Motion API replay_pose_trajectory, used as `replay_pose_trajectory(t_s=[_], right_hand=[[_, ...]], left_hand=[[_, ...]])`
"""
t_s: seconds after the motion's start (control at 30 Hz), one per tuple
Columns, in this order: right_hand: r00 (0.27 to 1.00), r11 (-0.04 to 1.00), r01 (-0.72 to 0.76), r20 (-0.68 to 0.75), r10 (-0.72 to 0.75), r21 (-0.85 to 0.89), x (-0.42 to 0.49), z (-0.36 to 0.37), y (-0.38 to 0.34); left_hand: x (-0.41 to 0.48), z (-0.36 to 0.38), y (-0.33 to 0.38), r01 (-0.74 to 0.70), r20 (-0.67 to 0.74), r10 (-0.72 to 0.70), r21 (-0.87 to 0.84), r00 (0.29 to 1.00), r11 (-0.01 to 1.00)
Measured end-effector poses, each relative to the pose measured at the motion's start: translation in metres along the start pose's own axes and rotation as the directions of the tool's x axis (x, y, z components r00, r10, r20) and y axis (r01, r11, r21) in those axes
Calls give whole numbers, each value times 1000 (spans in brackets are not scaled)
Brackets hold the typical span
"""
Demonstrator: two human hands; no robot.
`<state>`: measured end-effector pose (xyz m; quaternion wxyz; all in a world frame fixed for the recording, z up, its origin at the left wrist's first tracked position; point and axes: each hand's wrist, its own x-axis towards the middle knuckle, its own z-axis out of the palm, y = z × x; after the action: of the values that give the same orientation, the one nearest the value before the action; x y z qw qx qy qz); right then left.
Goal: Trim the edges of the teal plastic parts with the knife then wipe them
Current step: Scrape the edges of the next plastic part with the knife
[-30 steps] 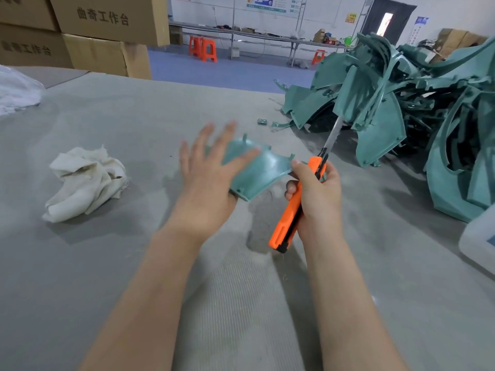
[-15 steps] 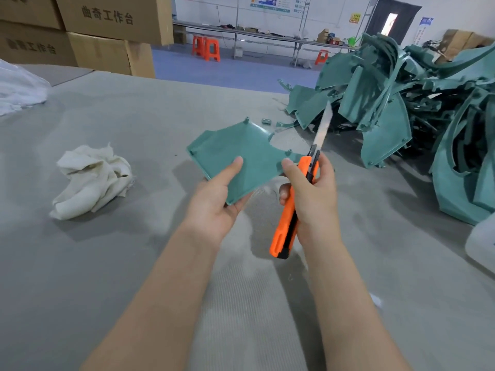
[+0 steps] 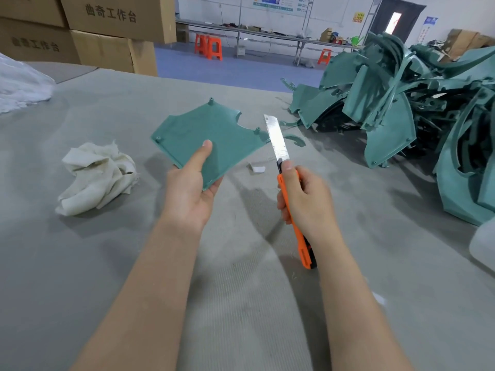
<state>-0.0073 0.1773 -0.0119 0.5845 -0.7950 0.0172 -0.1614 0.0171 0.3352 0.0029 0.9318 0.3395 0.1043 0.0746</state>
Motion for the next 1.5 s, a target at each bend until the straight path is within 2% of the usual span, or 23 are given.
replay_pose_trajectory(t_s=[0.47,0.67,0.83,0.97,1.07,1.17,1.27,1.3,1.33,1.4,1.43,1.5], right_hand=[[997,999,46,58,-45,-16,-6,6,-3],[997,999,53,62,-52,-12,-5,8,-3],[964,976,171,230,-136,-138,-14,24,-2],[936,985,161,326,-134,-58,-18,24,-8],[948,989,85,295,-118,122,-19,17,-15],[983,971,92,136,-124,221,-16,11,-21],[990,946,136,-1,-142,293,-14,7,-25],[987,938,160,-29,-159,307,-15,7,-26],[982,931,191,-51,-184,312,-16,8,-28],[964,914,264,-89,-249,308,-17,11,-29],[956,911,292,-103,-273,293,-18,13,-30],[951,919,305,-139,-277,249,-18,15,-31]], left_hand=[[-6,7,0,183,-65,-190,-96,980,978],[-7,8,2,181,-76,-190,-105,979,978],[-10,13,-4,209,-27,-211,-66,977,976],[-6,10,-3,151,-40,-151,-3,988,989],[-3,7,-8,-58,-51,70,201,996,978],[-6,7,-9,-367,74,373,425,925,827],[-8,6,-8,-528,184,520,544,834,653],[-10,6,-9,-565,233,558,616,797,549],[-13,5,-10,-594,297,591,696,750,404],[-17,5,-13,-638,472,581,762,664,110],[-20,7,-15,-660,552,535,751,640,13],[-24,10,-19,-687,662,404,719,631,-106]])
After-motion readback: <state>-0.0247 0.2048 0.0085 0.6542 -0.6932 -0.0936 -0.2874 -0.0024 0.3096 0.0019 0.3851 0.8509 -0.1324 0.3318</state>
